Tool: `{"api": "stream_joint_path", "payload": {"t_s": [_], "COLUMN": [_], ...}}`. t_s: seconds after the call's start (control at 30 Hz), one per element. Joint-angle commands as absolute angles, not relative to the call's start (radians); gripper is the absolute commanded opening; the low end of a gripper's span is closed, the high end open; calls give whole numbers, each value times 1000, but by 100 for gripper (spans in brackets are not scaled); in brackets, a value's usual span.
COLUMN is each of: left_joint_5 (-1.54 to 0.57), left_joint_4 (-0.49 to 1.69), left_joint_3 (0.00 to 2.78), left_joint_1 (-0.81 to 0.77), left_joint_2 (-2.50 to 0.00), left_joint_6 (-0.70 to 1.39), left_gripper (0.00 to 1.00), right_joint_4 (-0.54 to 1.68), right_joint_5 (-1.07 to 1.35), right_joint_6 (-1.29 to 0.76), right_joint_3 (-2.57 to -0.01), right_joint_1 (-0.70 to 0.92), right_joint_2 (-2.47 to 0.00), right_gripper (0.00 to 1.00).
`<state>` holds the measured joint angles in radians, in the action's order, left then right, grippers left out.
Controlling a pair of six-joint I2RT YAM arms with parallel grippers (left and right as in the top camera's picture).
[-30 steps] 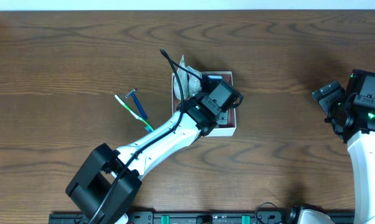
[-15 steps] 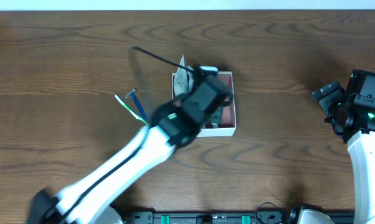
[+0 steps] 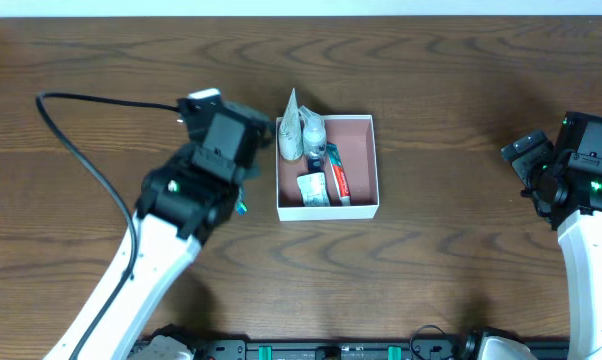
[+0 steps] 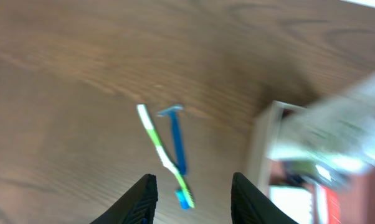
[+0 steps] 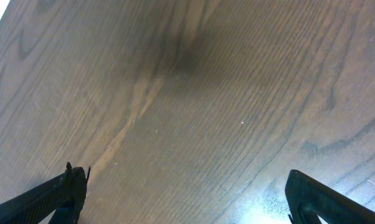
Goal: Pack container
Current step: 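Open the left gripper and withdraw it from the box, then lower the left gripper onto the green toothbrush and grasp it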
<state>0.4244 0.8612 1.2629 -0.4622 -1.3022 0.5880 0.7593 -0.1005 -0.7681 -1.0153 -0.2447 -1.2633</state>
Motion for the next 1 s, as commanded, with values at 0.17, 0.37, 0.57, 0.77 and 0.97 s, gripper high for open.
{"api": "stream_joint_path", "payload": {"t_s": [0.17, 0.37, 0.57, 0.77, 0.97], "left_joint_5": [341, 195, 64, 33, 33], "left_joint_4": [809, 802, 803, 803, 802], "left_joint_3": [1245, 1245, 1245, 1245, 1226], "left_joint_1": [-309, -215, -153, -141, -141], "left_joint_2": [-1525, -1693, -1806, -1870, -1876], "left_joint_6": [616, 654, 656, 657, 669], "left_gripper": [40, 40, 40, 40, 40], "right_joint_4": [760, 760, 760, 760, 760], "right_joint_5": [-104, -104, -104, -104, -104], "right_joint_6": [-754, -754, -754, -754, -754], "right_joint_3": [-1025, -1025, -1025, -1025, -1025], "right_joint_1": [-252, -252, -252, -252, -252], "right_joint_2": [-1266, -1266, -1266, -1266, -1266], "right_gripper": [99, 99, 99, 99, 99]}}
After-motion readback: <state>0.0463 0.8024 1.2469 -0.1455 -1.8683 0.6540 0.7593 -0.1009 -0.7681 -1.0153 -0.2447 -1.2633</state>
